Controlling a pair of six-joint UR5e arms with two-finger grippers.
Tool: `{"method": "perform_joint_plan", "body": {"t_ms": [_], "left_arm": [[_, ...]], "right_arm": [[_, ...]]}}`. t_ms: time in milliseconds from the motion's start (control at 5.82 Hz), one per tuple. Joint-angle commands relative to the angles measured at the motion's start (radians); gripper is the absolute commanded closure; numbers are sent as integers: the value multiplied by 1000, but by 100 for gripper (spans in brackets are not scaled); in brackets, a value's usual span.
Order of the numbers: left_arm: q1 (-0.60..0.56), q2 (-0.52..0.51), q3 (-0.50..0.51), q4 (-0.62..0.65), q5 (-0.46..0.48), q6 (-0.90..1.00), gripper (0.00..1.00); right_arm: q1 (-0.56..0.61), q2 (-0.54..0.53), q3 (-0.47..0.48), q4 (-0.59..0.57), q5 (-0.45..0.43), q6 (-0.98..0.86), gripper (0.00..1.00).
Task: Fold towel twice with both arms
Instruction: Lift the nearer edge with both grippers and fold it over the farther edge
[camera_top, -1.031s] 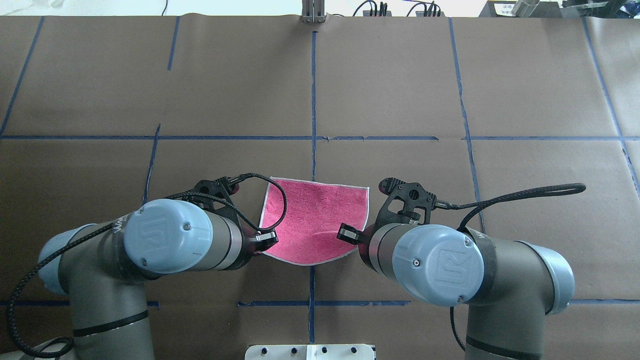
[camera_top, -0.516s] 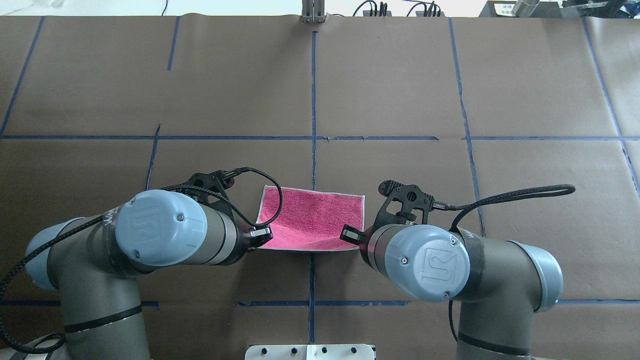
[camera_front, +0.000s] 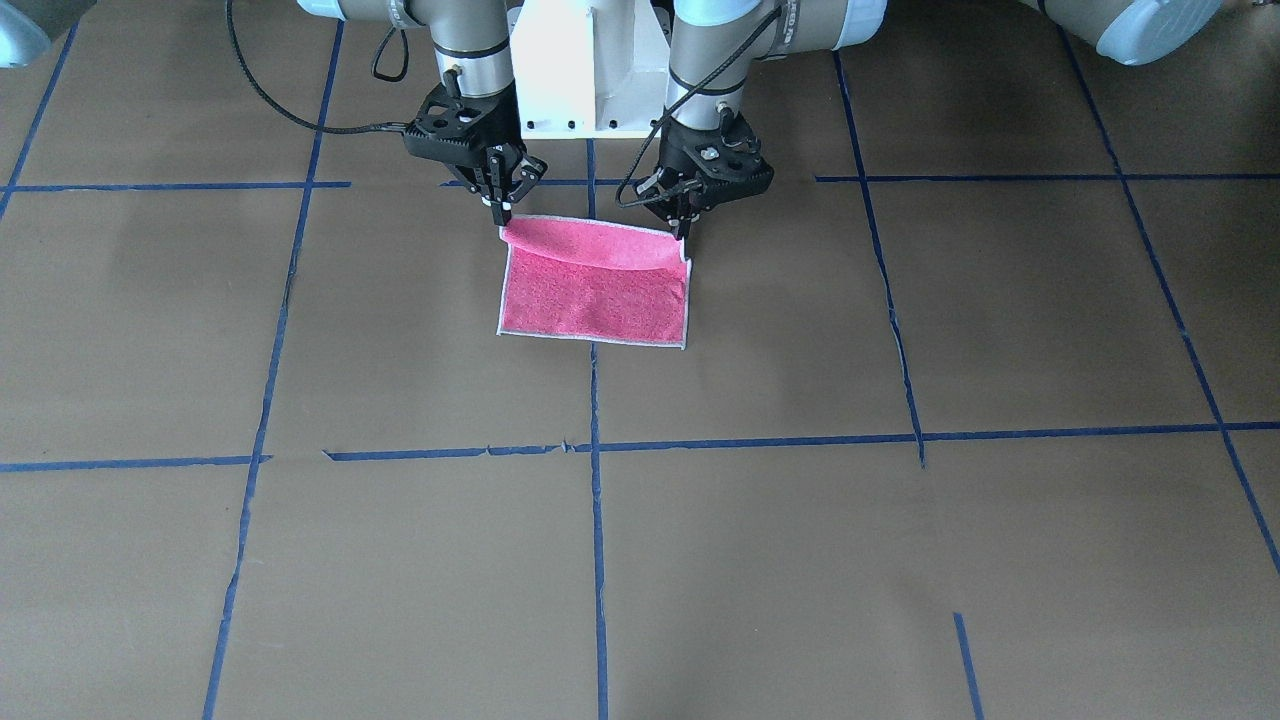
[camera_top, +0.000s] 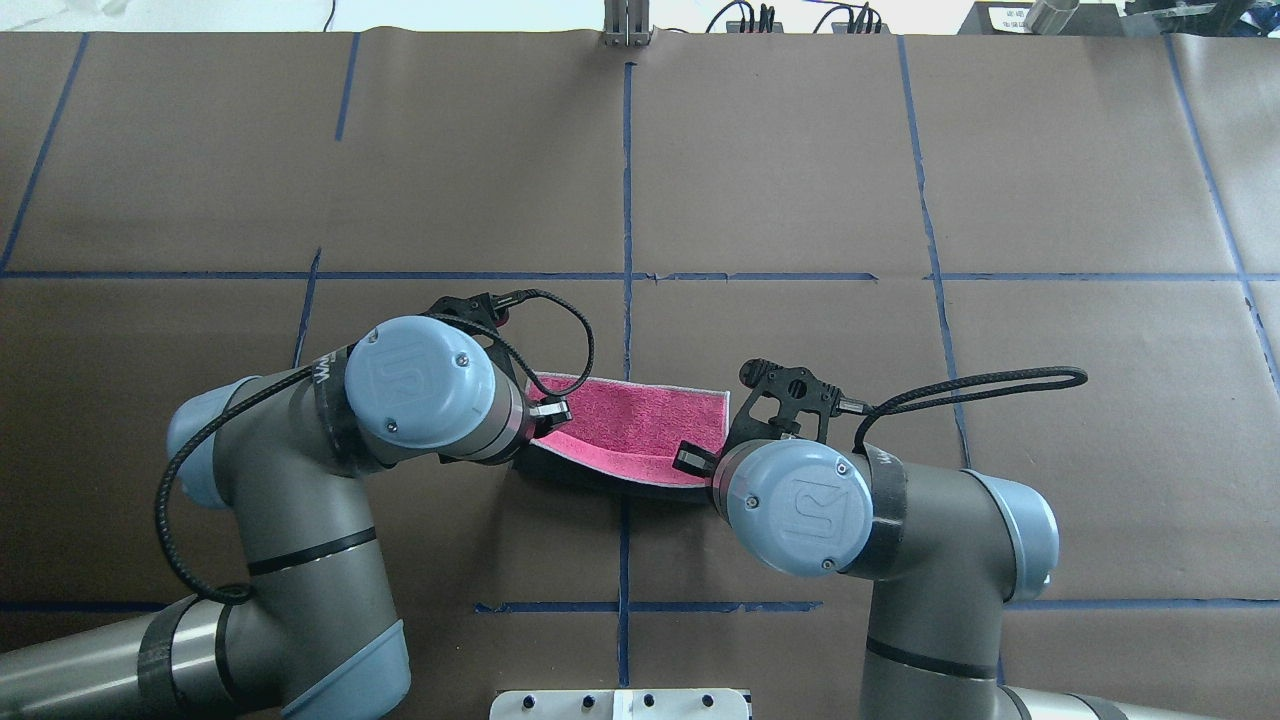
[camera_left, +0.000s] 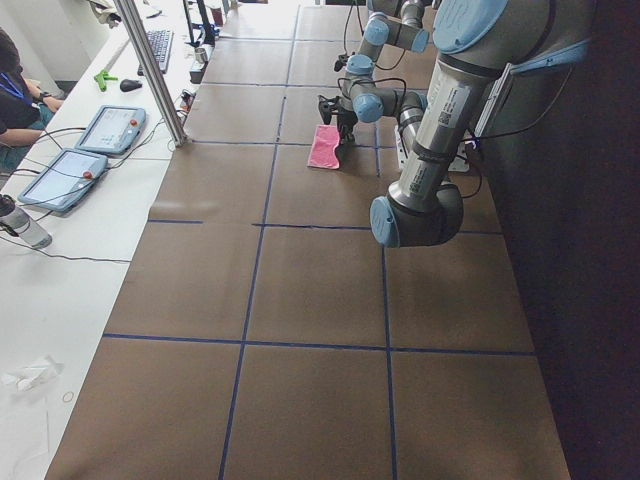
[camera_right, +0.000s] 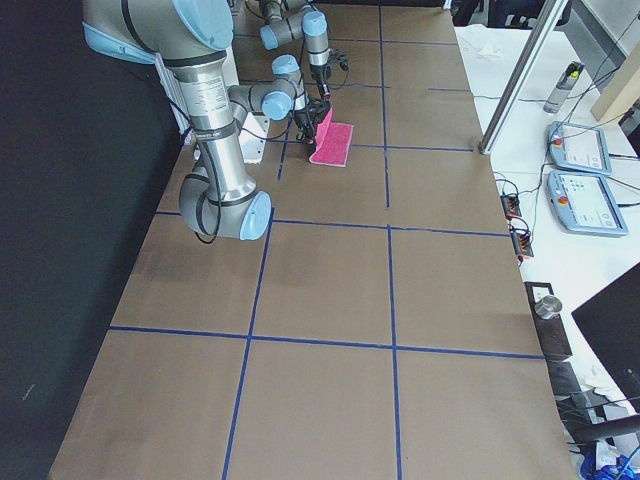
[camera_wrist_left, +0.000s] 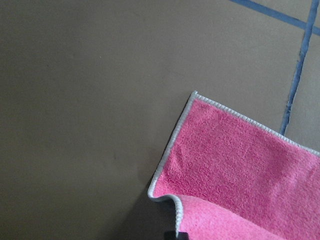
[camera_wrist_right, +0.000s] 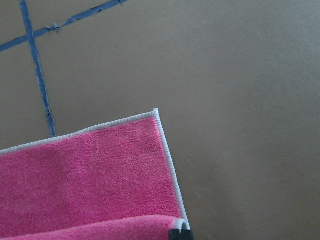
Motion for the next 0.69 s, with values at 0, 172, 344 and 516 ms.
{"method": "perform_joint_plan", "body": {"t_ms": [0,172,344,516], "left_arm": [[-30,-61,107,-11,0,28,100],[-41,-69,137,-31,0,50,100],[-58,-86,169,-36,0,55,98],[-87,-109,215,-38,0,92,90]], "right_arm": [[36,20,-89,66,-1,-2,100],[57,21,-135,115,1,-4,100],[81,24,-152,128,1,-28,100],[117,29,-166,128,9,-66,90]]}}
